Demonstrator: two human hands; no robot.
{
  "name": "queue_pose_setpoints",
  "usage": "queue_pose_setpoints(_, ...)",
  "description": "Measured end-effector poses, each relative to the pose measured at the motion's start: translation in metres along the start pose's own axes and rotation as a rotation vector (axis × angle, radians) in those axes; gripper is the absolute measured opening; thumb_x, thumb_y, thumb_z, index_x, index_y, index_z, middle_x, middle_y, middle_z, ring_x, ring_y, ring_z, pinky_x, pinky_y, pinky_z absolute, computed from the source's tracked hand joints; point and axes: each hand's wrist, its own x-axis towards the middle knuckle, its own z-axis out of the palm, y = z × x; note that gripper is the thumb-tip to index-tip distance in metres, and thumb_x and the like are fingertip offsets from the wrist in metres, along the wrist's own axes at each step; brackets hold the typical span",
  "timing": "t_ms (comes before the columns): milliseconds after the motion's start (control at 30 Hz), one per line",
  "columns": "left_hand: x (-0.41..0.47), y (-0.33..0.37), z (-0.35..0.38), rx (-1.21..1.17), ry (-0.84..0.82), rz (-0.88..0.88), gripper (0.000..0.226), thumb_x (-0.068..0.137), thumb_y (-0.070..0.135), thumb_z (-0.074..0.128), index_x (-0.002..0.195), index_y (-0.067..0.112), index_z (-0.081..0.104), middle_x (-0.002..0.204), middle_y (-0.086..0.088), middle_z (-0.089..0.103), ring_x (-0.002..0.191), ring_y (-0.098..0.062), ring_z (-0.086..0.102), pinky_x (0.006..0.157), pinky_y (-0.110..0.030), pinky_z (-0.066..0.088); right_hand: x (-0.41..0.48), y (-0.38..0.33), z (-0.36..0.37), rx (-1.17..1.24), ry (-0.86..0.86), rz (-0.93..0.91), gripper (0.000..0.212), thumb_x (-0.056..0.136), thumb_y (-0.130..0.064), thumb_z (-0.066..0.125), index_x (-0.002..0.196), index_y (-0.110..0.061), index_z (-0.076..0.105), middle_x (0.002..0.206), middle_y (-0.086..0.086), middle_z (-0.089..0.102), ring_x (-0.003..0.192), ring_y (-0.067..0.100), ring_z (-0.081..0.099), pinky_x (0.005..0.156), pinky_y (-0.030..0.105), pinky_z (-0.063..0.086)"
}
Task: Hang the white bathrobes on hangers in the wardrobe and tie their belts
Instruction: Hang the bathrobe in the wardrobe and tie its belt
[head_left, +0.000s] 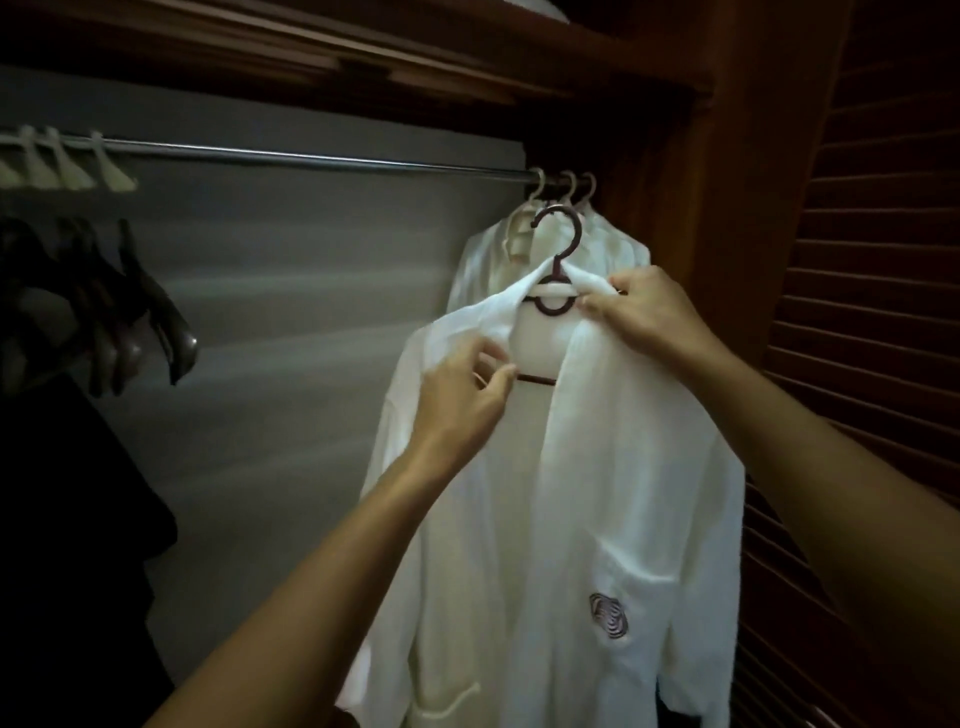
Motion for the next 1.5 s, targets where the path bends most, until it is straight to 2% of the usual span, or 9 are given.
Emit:
queue_pose_setpoints(100,0.055,-0.043,-0.014,0.143,0.146,0.024,0.038,0.083,0.044,0.077,0.111,0.028,0.056,0.099,0.008,0.058,0.088,-0.013,0.059,0.079,-0.037,0.054,0.040,0.000,0.015,0.003,0.035,-0.029,0.028,0.093,-0.040,0.064,0.079,-0.016,0.067,0.068,-0.001,0.058,0.060,0.015,0.051,0.055,0.030,0.035)
queue_pose_setpoints(200,0.099,-0.077,-0.004,0.214,0.022,-0.074,0.073,0.072,0.068,0.074,0.127,0.033,0.041,0.128,0.007,0.046,0.116,-0.018,0.052,0.095,-0.043,0.050,0.077,-0.004,0.028,0.009,0.067,-0.075,0.028,0.093,-0.041,0.065,0.079,-0.017,0.068,0.069,0.001,0.060,0.061,0.019,0.053,0.056,0.031,0.037)
queue_pose_setpoints(300,0.141,-0.102,0.019,0.231,0.036,-0.041,0.080,0.068,0.066,0.076,0.127,0.030,0.036,0.131,0.005,0.042,0.116,-0.024,0.051,0.093,-0.046,0.050,0.117,-0.011,0.042,0.014,0.081,-0.125,0.024,0.093,-0.041,0.066,0.088,-0.019,0.072,0.079,0.004,0.068,0.067,0.019,0.060,0.058,0.031,0.041)
queue_pose_setpoints(600,0.272,-0.141,0.069,0.204,0.163,-0.116,0.073,0.077,0.048,0.062,0.141,0.029,0.031,0.133,0.002,0.040,0.110,-0.023,0.055,0.088,-0.044,0.052,0.261,0.002,0.097,0.114,0.056,-0.225,0.030,0.095,-0.035,0.063,0.125,-0.034,0.060,0.116,-0.010,0.063,0.098,0.010,0.060,0.075,0.028,0.048)
queue_pose_setpoints(733,0.321,-0.167,0.080,0.246,0.249,-0.072,0.051,0.085,0.016,0.055,0.135,0.017,0.042,0.129,-0.008,0.050,0.102,-0.031,0.057,0.077,-0.032,0.039,0.330,0.015,0.120,0.143,0.025,-0.296,0.027,0.091,-0.037,0.065,0.118,-0.038,0.067,0.116,-0.012,0.068,0.112,0.014,0.063,0.101,0.038,0.051)
queue_pose_setpoints(933,0.380,-0.198,0.084,0.094,0.334,0.055,0.049,0.090,-0.001,0.043,0.130,0.022,0.058,0.112,0.005,0.060,0.101,-0.020,0.060,0.080,-0.021,0.041,0.405,0.027,0.156,0.080,0.003,-0.258,0.031,0.092,-0.049,0.059,0.122,-0.043,0.067,0.123,-0.014,0.067,0.118,0.014,0.061,0.106,0.038,0.046)
queue_pose_setpoints(1067,0.387,-0.221,0.101,0.052,0.257,-0.037,0.055,0.090,0.001,0.042,0.137,0.030,0.051,0.101,0.007,0.059,0.082,-0.015,0.061,0.072,-0.024,0.044,0.420,0.040,0.178,-0.048,-0.022,-0.302,0.033,0.100,-0.036,0.056,0.132,-0.034,0.063,0.133,-0.007,0.064,0.123,0.017,0.058,0.099,0.029,0.042)
queue_pose_setpoints(1267,0.384,-0.244,0.124,0.081,0.189,-0.087,0.028,0.095,0.008,0.043,0.118,0.023,0.045,0.079,0.004,0.054,0.063,-0.011,0.055,0.046,-0.014,0.034,0.401,0.053,0.198,-0.284,0.098,-0.337,0.029,0.101,-0.042,0.040,0.123,-0.032,0.057,0.107,0.002,0.067,0.101,0.028,0.062,0.085,0.046,0.053)
queue_pose_setpoints(1500,0.414,-0.230,0.087,0.135,0.245,0.008,0.024,0.087,0.026,0.063,0.108,0.023,0.052,0.101,0.004,0.061,0.088,-0.019,0.061,0.073,-0.029,0.047,0.367,0.055,0.196,-0.454,0.514,-0.355,0.035,0.083,-0.027,0.068,0.115,-0.014,0.065,0.111,0.013,0.059,0.102,0.033,0.051,0.088,0.041,0.042)
